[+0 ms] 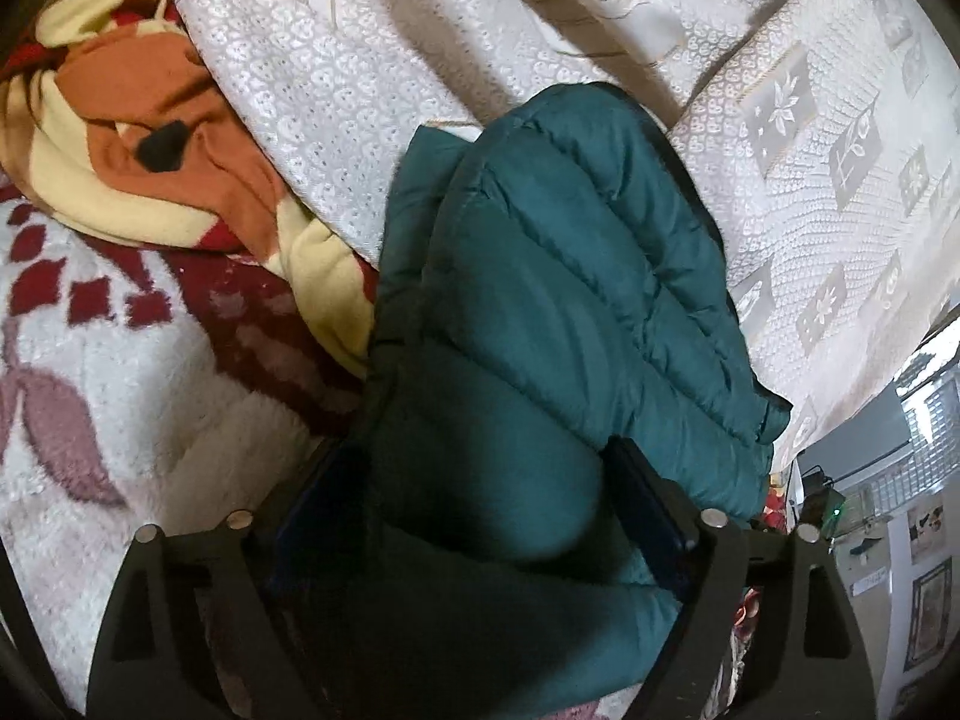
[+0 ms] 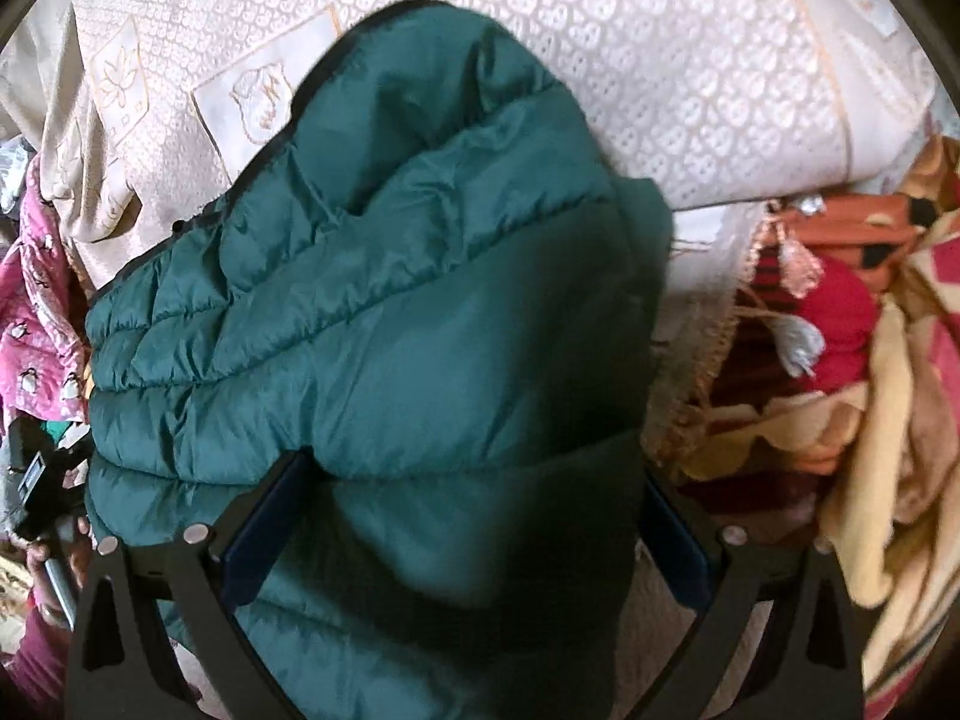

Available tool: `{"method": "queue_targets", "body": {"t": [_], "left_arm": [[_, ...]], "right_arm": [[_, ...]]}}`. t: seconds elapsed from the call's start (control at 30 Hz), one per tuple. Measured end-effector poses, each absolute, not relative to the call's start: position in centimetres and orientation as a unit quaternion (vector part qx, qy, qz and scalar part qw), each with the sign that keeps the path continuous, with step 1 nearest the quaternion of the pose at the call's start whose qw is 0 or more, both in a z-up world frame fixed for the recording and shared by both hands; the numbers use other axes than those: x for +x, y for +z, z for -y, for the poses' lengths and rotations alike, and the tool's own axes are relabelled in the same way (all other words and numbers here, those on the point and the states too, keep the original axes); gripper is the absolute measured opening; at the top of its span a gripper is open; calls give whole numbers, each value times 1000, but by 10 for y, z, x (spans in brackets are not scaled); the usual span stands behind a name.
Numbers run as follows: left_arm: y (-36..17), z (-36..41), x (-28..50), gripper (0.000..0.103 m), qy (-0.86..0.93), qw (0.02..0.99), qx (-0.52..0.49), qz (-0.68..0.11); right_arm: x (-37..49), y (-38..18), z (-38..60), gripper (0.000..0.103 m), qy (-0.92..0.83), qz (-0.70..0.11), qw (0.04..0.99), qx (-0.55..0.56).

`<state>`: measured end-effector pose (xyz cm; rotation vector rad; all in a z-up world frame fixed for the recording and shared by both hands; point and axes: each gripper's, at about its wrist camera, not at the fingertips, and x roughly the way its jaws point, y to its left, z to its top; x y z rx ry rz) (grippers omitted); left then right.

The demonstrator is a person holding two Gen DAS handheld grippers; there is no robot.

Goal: Fold large clothes

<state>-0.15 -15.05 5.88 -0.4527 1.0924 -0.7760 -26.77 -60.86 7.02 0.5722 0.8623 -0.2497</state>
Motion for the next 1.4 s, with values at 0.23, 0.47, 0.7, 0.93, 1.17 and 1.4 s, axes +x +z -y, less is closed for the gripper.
{"method": "queue_targets", "body": {"t": [0.23, 0.47, 0.7, 0.93, 1.17, 1.4], "left_arm": [[52, 162, 5, 83, -351, 762, -199, -507], [54, 173, 1, 73, -352, 771, -185, -498], [75, 166, -16, 19, -373, 765, -193, -488], [117, 145, -46, 9, -391, 761, -178, -485], [143, 88, -94, 9, -406, 735, -166, -517], [117, 56, -133, 24, -375, 735, -125, -551]], "right_arm": [[-254, 54, 621, 103, -72, -408, 860, 299], [-246, 45, 625, 103, -46, -408, 852, 326], [-249, 62, 609, 68, -27, -395, 849, 349], [-272, 102, 581, 45, -15, -387, 859, 335], [-329, 122, 532, 44, 19, -404, 844, 351], [-396, 110, 486, 60, 7, -439, 828, 349]]}}
